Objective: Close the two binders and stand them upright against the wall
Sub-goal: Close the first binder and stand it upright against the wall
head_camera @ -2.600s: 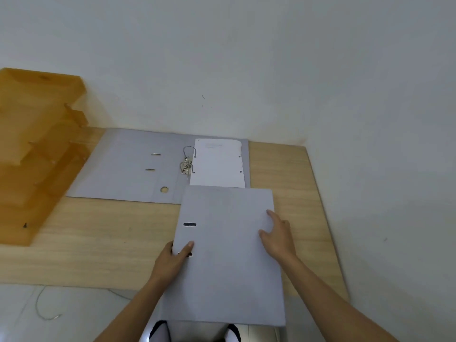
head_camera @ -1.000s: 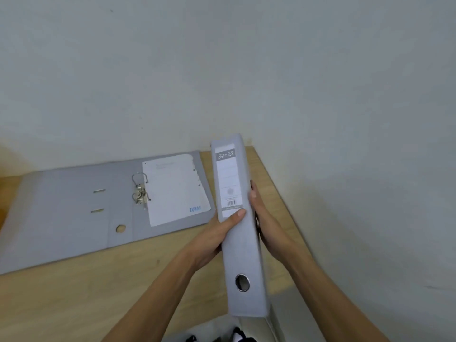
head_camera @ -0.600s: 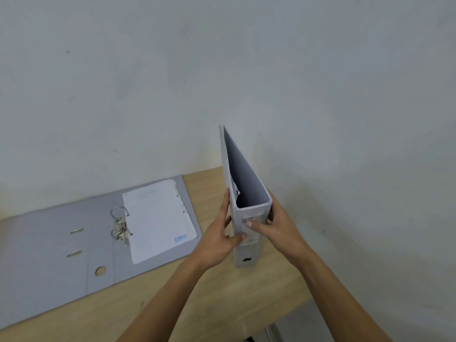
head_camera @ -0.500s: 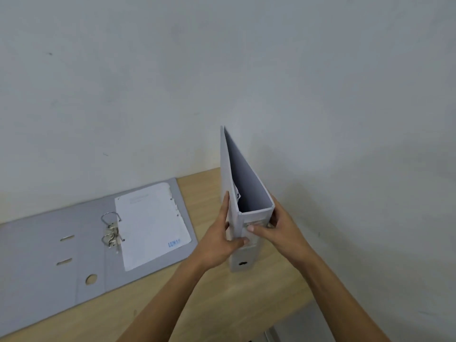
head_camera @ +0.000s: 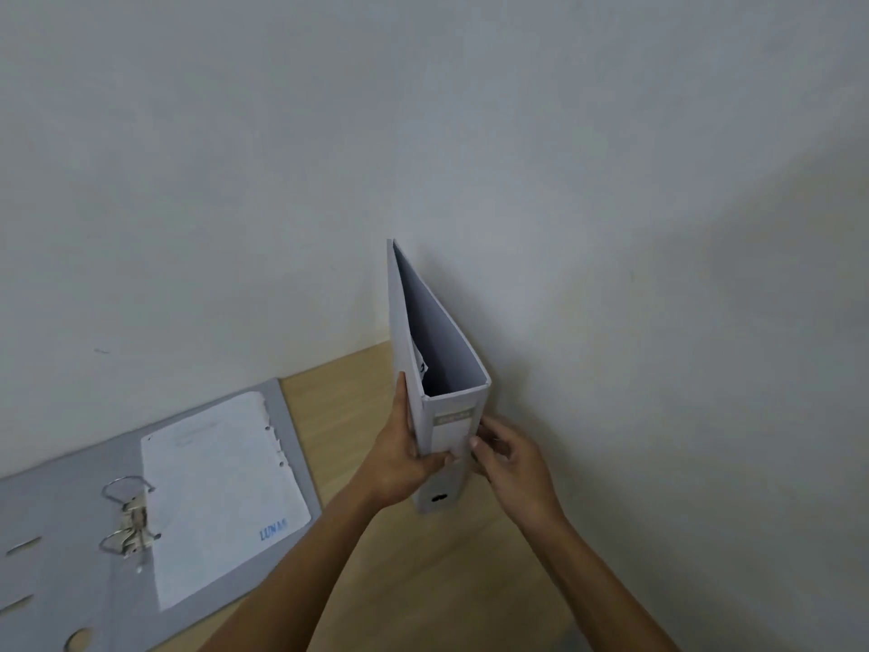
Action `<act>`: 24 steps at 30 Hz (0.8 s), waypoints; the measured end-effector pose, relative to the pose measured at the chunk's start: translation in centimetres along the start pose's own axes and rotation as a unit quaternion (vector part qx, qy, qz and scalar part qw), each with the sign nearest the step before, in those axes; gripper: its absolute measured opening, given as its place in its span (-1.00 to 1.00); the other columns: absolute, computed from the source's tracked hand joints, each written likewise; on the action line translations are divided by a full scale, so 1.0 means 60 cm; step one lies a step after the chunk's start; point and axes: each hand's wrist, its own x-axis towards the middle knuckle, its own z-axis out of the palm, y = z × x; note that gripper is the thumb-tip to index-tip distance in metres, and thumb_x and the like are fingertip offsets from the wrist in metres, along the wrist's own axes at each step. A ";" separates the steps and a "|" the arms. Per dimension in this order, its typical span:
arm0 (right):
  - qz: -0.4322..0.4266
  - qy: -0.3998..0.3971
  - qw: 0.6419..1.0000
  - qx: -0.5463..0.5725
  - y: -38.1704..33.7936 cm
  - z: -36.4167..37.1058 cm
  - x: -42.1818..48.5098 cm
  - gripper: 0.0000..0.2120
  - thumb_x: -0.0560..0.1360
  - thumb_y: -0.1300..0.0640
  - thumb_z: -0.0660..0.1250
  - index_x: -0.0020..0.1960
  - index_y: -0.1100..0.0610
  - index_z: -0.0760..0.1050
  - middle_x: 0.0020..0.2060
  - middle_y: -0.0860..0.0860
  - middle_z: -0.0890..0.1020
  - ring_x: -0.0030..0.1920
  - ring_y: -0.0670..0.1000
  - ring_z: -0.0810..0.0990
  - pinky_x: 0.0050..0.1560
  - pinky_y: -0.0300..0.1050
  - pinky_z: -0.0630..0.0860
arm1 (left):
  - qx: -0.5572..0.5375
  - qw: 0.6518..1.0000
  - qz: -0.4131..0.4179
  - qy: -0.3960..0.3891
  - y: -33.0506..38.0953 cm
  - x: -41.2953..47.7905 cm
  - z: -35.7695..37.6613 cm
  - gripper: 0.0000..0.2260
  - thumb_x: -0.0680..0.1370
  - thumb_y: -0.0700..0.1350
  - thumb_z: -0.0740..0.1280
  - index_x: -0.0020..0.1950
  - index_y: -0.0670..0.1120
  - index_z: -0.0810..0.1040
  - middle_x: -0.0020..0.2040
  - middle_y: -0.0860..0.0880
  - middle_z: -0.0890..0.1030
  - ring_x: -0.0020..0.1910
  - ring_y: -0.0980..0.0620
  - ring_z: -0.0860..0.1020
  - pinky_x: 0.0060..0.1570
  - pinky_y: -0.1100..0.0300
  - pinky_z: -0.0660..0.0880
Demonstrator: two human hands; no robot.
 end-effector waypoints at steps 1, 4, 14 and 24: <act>0.011 0.010 1.000 0.011 0.006 0.002 0.007 -0.66 0.53 -0.01 0.33 0.30 -0.12 0.61 0.12 -0.15 0.73 0.15 -0.06 0.69 0.19 0.14 0.64 | 0.005 1.000 -0.003 0.006 0.000 0.010 -0.001 0.12 0.39 -0.02 0.55 0.65 0.04 -0.23 0.55 -0.03 0.34 0.48 -0.04 0.40 0.34 -0.06 0.50; 0.047 0.044 0.996 0.054 0.017 0.013 0.029 -0.64 0.53 0.04 0.36 0.32 -0.03 0.60 0.11 -0.04 0.73 0.14 -0.01 0.70 0.19 0.16 0.64 | 0.003 1.000 -0.017 0.019 0.006 0.042 0.002 0.09 0.41 -0.05 0.56 0.65 0.04 -0.19 0.52 -0.01 0.38 0.45 -0.04 0.43 0.35 -0.07 0.49; 0.104 0.052 0.980 0.160 0.004 0.029 0.097 -0.82 0.61 0.23 0.30 0.16 0.03 0.56 0.14 0.01 0.66 0.18 0.01 0.64 0.20 -0.03 0.62 | 0.004 0.999 -0.026 0.045 0.029 0.127 0.017 0.06 0.52 -0.20 0.47 0.63 -0.02 -0.35 0.58 -0.08 0.28 0.51 -0.03 0.32 0.43 0.06 0.36; 0.106 -0.015 0.990 0.091 -0.010 0.022 0.127 -0.55 0.50 0.42 0.19 0.28 0.03 0.44 0.08 -0.19 0.57 0.12 -0.11 0.58 -0.02 -0.13 0.54 | 0.011 0.998 -0.022 0.052 0.017 0.159 0.011 -0.12 0.55 -0.28 0.41 0.64 -0.09 -0.15 0.47 -0.07 0.38 0.40 0.02 0.38 0.16 0.55 0.42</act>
